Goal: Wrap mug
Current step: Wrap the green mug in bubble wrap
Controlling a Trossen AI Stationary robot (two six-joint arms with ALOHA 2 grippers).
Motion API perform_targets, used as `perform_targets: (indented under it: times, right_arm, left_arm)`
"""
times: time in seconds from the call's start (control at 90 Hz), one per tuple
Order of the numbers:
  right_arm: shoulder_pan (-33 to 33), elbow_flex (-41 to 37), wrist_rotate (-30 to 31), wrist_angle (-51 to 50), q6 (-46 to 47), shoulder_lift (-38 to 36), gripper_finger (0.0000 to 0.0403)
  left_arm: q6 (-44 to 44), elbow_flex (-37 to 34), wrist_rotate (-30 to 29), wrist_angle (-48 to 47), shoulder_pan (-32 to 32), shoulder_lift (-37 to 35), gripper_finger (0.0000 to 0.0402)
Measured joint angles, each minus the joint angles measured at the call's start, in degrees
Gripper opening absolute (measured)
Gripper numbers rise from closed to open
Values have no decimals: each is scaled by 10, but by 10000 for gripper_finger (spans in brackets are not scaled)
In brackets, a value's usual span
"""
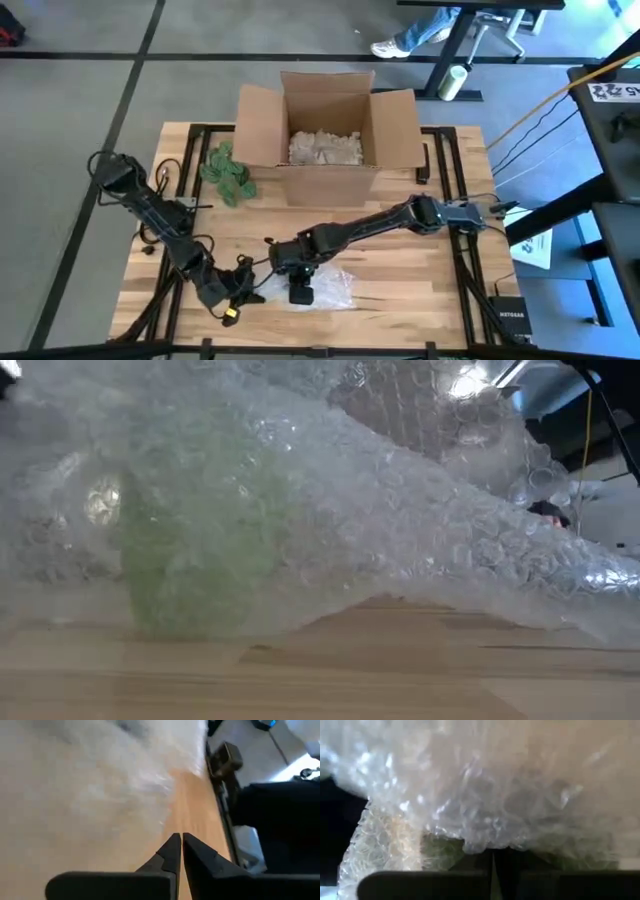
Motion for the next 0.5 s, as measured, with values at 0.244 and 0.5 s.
perform_targets:
  times: [0.244,0.5]
  right_arm:
    - [0,0,0,0,0,0,0]
    - [0,0,0,2,-4,0,0]
  left_arm:
    - [-17,0,-119,-94,-36,-73,0]
    - [-6,0,-276,-160,-53,-140,0]
